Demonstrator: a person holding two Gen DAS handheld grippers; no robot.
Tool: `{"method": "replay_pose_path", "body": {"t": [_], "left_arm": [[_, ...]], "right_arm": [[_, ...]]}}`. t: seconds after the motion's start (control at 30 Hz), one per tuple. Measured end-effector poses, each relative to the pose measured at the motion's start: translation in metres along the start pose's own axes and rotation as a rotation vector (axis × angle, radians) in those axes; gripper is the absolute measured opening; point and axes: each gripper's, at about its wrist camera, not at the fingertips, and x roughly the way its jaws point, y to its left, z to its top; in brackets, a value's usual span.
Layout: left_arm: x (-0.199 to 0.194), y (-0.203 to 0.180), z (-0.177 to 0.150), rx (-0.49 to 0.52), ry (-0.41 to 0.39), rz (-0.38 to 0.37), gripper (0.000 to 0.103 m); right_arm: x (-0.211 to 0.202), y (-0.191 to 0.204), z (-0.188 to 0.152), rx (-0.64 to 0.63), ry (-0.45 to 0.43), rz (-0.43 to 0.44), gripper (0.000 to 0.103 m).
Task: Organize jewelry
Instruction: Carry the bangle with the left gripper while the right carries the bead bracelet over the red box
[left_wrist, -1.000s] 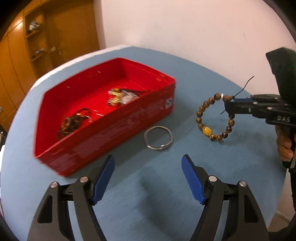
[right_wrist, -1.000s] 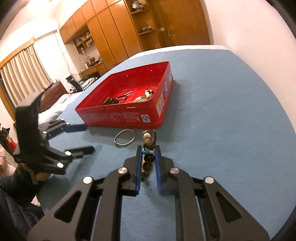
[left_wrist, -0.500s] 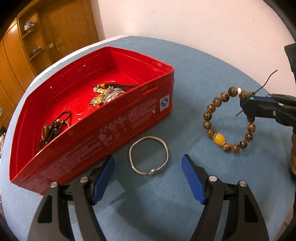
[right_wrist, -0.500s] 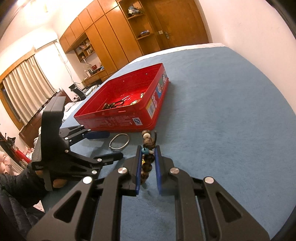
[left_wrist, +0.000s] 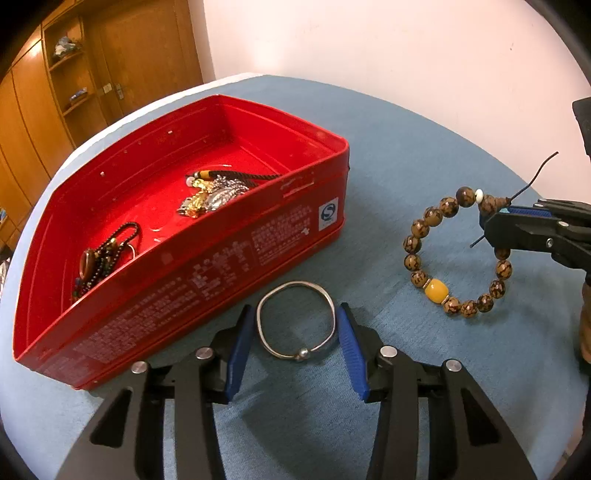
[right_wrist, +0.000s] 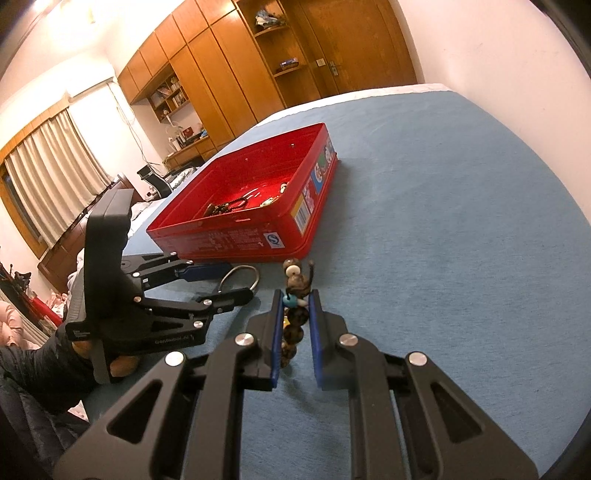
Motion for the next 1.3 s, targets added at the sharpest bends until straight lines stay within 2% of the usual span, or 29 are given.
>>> {"method": "replay_pose_path", "body": {"t": [0.47, 0.73, 1.3], "left_arm": [[-0.01, 0.001, -0.004, -0.008, -0.013, 0.01, 0.045], [-0.034, 0.013, -0.013, -0.05, -0.044, 0.011, 0.045], [-0.084, 0.038, -0.04, -0.125, -0.092, 0.064, 0.045]], "right_arm": [[0.003, 0.001, 0.001, -0.001, 0.007, -0.005, 0.012], [0.002, 0.007, 0.002, -0.013, 0.007, -0.005, 0.012], [-0.009, 0.038, 0.01, -0.076, 0.0, -0.007, 0.012]]}}
